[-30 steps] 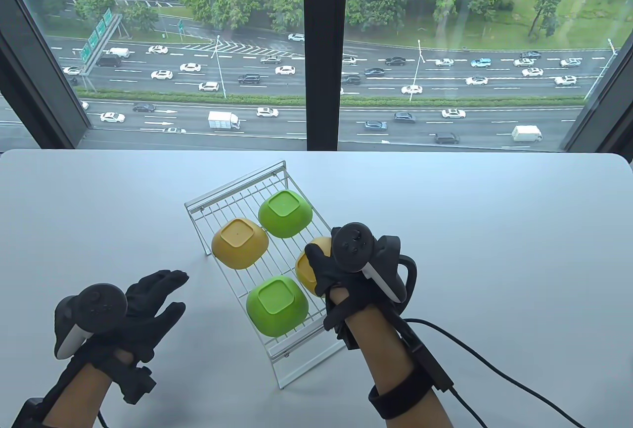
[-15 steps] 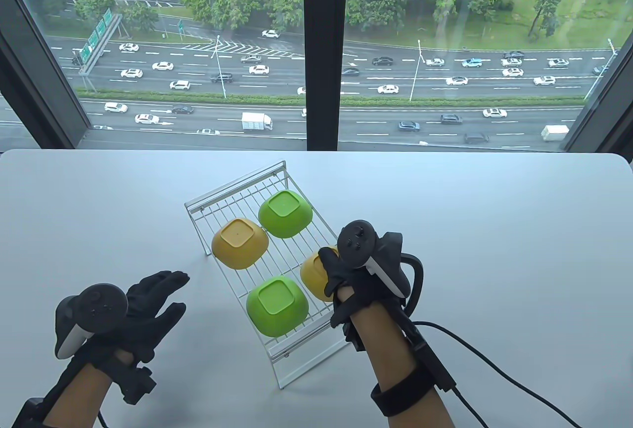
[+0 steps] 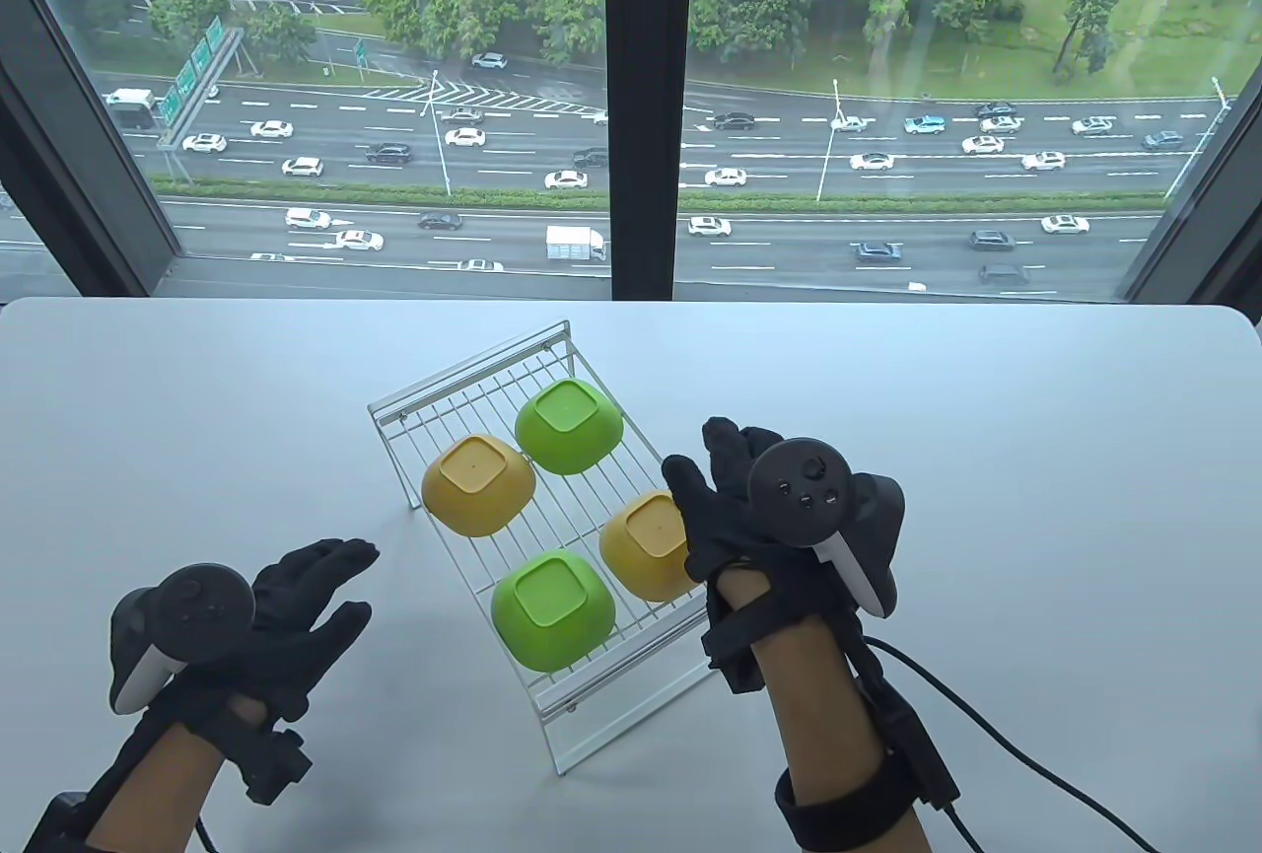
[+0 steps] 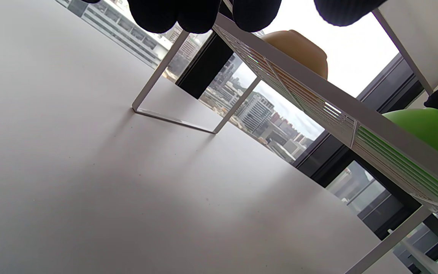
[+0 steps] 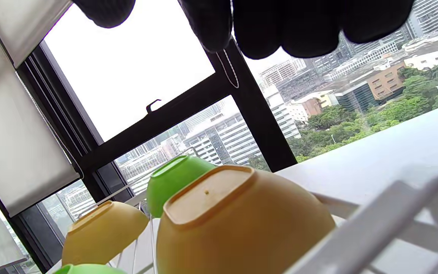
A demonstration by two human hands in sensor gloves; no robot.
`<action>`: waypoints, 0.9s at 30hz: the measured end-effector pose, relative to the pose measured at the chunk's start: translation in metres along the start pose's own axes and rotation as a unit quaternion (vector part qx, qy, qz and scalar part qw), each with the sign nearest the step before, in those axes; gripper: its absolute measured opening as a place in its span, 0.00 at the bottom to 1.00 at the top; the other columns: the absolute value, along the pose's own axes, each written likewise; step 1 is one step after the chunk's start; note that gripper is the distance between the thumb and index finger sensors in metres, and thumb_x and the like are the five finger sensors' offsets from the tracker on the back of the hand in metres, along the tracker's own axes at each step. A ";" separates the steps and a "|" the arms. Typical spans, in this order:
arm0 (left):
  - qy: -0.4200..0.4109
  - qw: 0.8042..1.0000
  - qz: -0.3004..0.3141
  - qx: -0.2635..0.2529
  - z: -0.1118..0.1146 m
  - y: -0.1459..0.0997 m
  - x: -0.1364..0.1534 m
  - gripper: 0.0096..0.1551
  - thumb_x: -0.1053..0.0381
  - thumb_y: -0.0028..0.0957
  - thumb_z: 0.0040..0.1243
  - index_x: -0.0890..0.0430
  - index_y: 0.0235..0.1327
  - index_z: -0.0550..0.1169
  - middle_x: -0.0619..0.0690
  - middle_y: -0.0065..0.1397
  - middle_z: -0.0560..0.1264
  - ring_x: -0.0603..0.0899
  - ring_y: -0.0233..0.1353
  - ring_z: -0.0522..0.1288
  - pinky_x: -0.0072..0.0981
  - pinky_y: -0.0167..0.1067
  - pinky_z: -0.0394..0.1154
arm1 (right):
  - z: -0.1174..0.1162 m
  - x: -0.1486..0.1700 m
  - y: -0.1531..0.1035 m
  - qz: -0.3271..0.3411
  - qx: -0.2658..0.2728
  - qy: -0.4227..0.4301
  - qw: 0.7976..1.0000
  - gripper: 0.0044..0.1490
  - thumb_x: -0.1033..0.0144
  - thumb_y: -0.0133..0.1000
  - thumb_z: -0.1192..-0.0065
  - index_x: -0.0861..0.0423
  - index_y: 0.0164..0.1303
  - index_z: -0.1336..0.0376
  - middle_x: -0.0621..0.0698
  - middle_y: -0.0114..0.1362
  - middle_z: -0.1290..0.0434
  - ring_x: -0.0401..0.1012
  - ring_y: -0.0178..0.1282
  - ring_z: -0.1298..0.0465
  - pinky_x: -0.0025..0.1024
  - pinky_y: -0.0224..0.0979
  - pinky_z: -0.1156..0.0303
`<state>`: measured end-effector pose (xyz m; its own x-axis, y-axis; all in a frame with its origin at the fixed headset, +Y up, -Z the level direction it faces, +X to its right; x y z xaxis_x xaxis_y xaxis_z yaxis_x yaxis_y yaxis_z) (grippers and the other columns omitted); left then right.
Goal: Flip small dish upside down onto kitchen shelf
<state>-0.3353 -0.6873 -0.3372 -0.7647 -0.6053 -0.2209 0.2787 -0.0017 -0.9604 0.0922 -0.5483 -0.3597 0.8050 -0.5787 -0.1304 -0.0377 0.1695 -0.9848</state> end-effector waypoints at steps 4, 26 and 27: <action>0.005 1.000 -0.001 0.004 0.002 -0.001 0.000 0.41 0.33 0.51 0.51 0.46 0.79 0.64 0.56 0.85 0.59 0.69 0.79 0.60 0.75 0.74 0.56 | 0.026 -0.006 -0.016 0.010 0.017 0.017 1.000 0.46 0.37 0.59 0.43 0.55 0.80 0.43 0.63 0.83 0.40 0.63 0.74 0.35 0.58 0.69 0.30; 0.040 0.999 -0.010 0.026 0.020 0.006 0.001 0.42 0.33 0.51 0.51 0.45 0.80 0.63 0.56 0.86 0.58 0.69 0.81 0.58 0.76 0.74 0.54 | -0.045 0.139 -0.056 -0.002 -0.055 -0.047 0.997 0.49 0.35 0.59 0.45 0.50 0.84 0.50 0.61 0.90 0.56 0.66 0.84 0.55 0.72 0.77 0.50; 0.048 0.998 -0.012 0.027 0.021 0.006 0.002 0.42 0.33 0.51 0.51 0.45 0.80 0.63 0.56 0.86 0.57 0.69 0.82 0.57 0.76 0.74 0.53 | -0.049 0.141 -0.055 -0.005 -0.058 -0.064 0.996 0.49 0.35 0.59 0.44 0.50 0.84 0.50 0.60 0.90 0.56 0.66 0.84 0.56 0.72 0.77 0.51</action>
<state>-0.3226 -0.7051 -0.3402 -0.8224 -0.5261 -0.2164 0.2892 -0.0592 -0.9554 0.1788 -0.6783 -0.3294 0.8741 -0.4725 -0.1125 -0.0913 0.0675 -0.9935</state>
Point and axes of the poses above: the tracker on the back of each hand, its own x axis roughly to the little-finger side, its own y axis roughly from the wrist to the fingertips, z = x × y, the point moved 5 cm from there along y, roughly from the wrist to the fingertips
